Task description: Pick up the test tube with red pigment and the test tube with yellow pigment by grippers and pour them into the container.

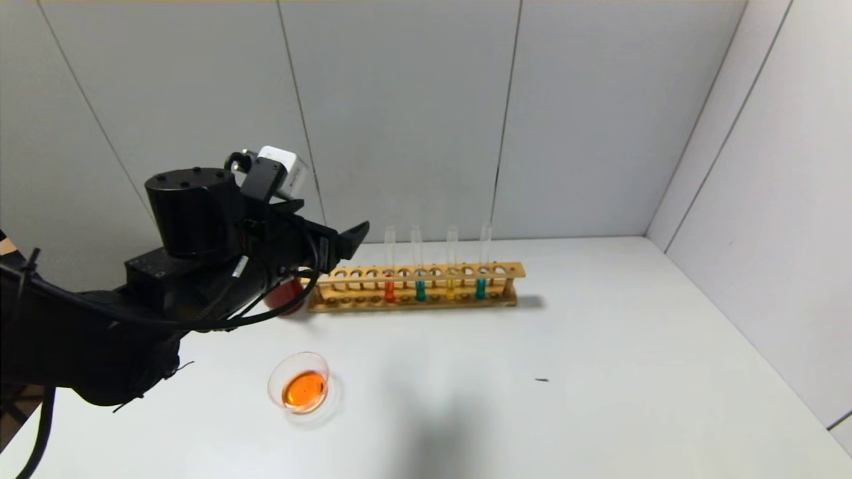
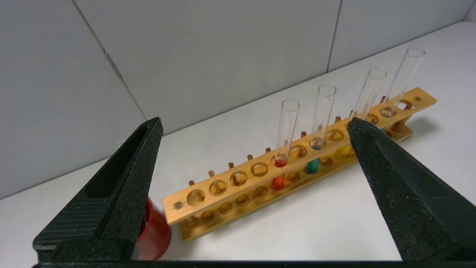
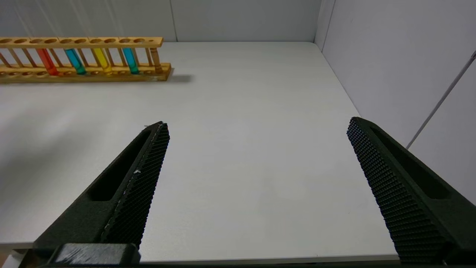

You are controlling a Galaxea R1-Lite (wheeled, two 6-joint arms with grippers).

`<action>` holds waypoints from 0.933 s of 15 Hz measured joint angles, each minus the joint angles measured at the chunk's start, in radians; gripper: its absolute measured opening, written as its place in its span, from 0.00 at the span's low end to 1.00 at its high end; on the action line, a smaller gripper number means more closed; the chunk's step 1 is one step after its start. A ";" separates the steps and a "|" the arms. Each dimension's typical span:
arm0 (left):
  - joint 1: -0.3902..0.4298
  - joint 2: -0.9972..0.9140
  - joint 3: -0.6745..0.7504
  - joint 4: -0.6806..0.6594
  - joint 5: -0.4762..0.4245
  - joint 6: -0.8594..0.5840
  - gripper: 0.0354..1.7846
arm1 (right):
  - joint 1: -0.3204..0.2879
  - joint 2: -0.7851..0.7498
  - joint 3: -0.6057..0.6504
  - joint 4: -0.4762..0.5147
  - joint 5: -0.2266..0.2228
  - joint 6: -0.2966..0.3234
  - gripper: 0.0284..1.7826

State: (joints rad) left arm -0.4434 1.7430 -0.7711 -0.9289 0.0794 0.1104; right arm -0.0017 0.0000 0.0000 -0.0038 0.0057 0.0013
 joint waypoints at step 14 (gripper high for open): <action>-0.043 0.368 -0.095 -0.191 0.064 0.004 0.98 | 0.000 0.000 0.000 0.000 0.000 0.000 0.98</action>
State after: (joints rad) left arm -0.4864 2.1113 -0.8664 -1.1204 0.1438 0.1140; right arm -0.0017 0.0000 0.0000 -0.0043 0.0053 0.0017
